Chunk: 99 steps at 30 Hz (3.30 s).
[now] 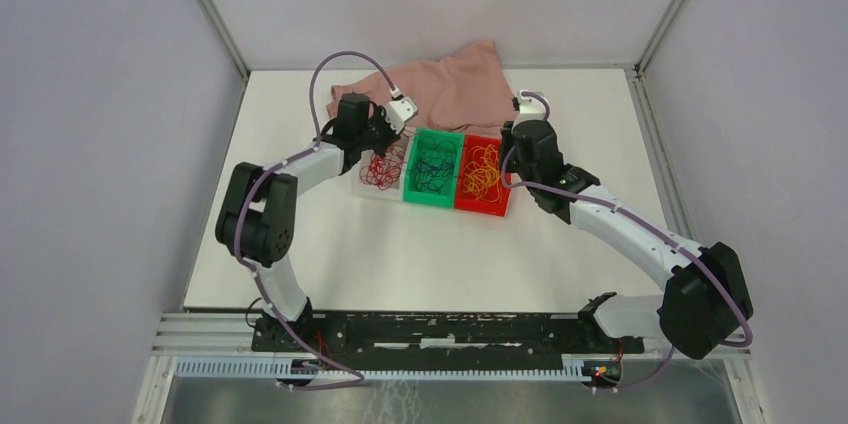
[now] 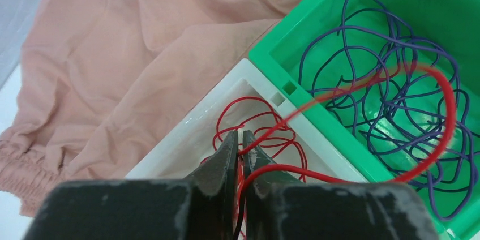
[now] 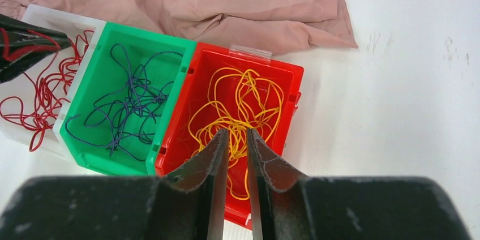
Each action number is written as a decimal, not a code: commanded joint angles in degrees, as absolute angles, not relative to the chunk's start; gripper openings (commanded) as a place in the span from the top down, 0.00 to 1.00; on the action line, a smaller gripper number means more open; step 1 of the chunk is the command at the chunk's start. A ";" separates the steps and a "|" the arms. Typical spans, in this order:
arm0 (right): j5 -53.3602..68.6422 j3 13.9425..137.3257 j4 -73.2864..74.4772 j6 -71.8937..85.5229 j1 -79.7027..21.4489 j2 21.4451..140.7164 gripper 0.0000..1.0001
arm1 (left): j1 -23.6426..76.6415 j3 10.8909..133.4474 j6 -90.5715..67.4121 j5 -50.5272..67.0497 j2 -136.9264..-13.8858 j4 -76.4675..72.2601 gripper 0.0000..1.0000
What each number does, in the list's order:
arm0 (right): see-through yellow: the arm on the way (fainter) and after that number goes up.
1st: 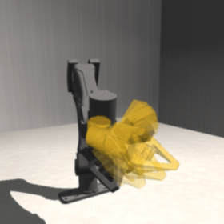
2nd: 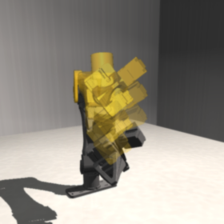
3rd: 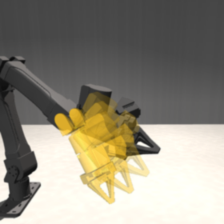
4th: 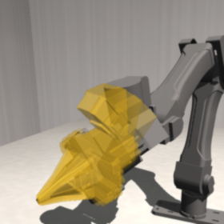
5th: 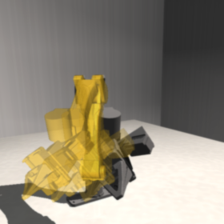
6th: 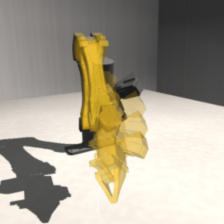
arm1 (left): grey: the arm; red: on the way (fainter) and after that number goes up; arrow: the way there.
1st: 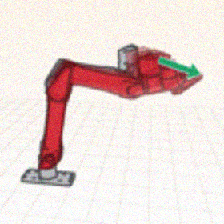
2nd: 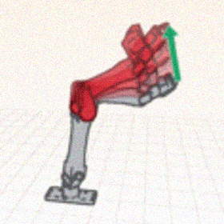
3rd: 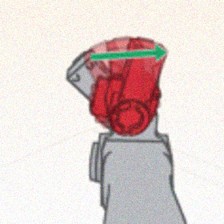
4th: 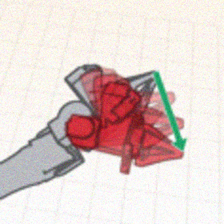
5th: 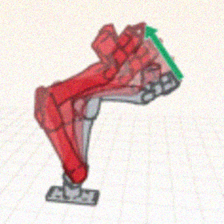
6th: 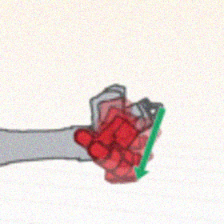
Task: Untangle the cables
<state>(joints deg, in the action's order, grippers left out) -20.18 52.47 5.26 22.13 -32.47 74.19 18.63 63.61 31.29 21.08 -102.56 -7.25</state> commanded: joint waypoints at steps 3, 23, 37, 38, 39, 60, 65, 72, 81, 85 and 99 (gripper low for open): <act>-21.62 55.30 5.15 21.72 -32.02 73.43 0.76 | 18.73 72.36 32.98 22.20 -104.20 2.93 0.63; -18.97 57.15 7.03 21.03 -31.57 72.95 0.76 | 12.52 89.78 43.02 41.62 -103.70 32.62 0.38; -18.91 56.79 7.49 20.63 -31.56 72.93 0.79 | 12.95 91.54 48.47 39.10 -111.68 32.90 0.54; -18.90 56.74 7.50 20.72 -31.55 72.87 0.79 | 12.90 91.26 47.69 38.21 -111.88 30.94 0.58; -18.83 56.57 7.35 20.81 -31.60 72.83 0.80 | 12.70 90.75 47.05 37.21 -112.03 29.26 0.62; -19.60 54.82 7.21 21.09 -31.28 71.92 0.83 | 12.54 74.58 45.01 31.98 -107.28 13.91 0.88; -19.92 56.19 8.45 20.30 -31.17 71.60 0.83 | 12.71 80.17 42.68 33.60 -104.78 18.42 0.65; -21.02 57.13 9.11 19.15 -30.24 70.27 0.62 | 12.33 89.32 35.89 31.25 -99.16 29.89 0.00; -29.20 56.62 10.06 17.65 -26.46 66.39 0.03 | 6.45 86.44 22.11 28.18 -87.35 28.97 0.01; -35.33 50.68 5.91 17.98 -20.67 63.99 0.01 | -1.87 71.34 11.37 27.84 -80.85 12.26 0.01; -44.20 32.58 -12.86 15.48 -5.37 70.25 0.00 | -8.33 26.39 1.98 24.63 -78.39 -35.16 0.01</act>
<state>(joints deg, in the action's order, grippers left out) -43.16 33.34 -4.01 17.72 -6.74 66.65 -7.81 30.41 5.72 25.50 -76.82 -15.25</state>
